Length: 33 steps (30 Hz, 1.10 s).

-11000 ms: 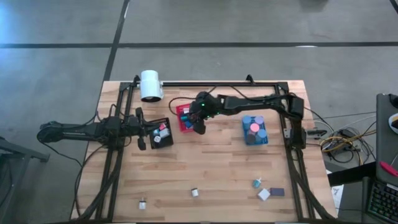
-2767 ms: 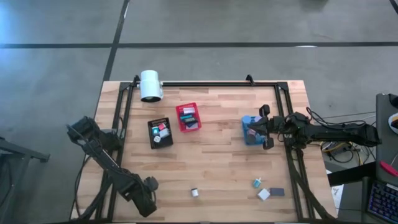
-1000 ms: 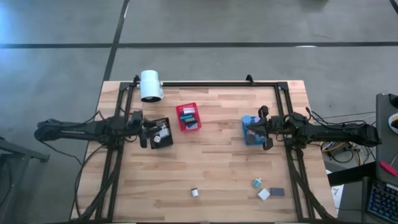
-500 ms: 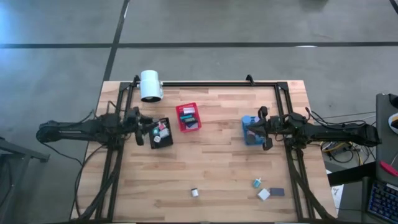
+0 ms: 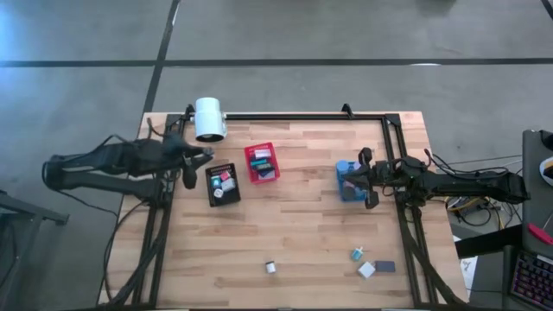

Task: Pick & Place Office items
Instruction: Put the left white black charger adapter into the black bin

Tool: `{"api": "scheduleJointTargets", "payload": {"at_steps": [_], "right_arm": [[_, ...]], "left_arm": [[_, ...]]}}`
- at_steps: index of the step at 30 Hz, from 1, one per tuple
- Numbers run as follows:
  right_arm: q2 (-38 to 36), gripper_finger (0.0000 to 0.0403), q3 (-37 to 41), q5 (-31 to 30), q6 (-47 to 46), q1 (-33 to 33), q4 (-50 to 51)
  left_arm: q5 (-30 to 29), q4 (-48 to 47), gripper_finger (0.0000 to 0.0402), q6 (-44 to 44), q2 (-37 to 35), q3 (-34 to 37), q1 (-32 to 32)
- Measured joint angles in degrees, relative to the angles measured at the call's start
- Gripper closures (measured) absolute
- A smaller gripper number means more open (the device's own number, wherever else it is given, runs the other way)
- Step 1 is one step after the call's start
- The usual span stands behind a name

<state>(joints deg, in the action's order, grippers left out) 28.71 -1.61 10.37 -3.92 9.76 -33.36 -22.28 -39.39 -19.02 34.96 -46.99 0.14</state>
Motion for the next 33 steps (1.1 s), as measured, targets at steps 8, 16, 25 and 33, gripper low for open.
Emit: {"api": "scheduleJointTargets", "payload": {"at_steps": [8, 16, 25, 33], "right_arm": [[0.0, 0.0394, 0.0, 0.0, 0.0, 0.0, 0.0], [0.0, 0.0394, 0.0, 0.0, -0.2, 0.0, 0.1], [0.0, 0.0394, 0.0, -0.9, 0.1, 0.0, 0.1], [0.0, 0.0394, 0.0, -2.9, 0.0, 0.0, 0.1]], "left_arm": [[0.4, -4.0, 0.0273, -0.1, 6.3, -3.7, 0.0], [3.6, -10.3, 0.0273, -4.9, 8.5, -3.9, 0.0], [8.0, -14.9, 0.0273, -10.6, 13.3, 1.2, 0.0], [8.5, -10.3, 0.0273, -11.9, 21.6, 6.7, 0.0]]}}
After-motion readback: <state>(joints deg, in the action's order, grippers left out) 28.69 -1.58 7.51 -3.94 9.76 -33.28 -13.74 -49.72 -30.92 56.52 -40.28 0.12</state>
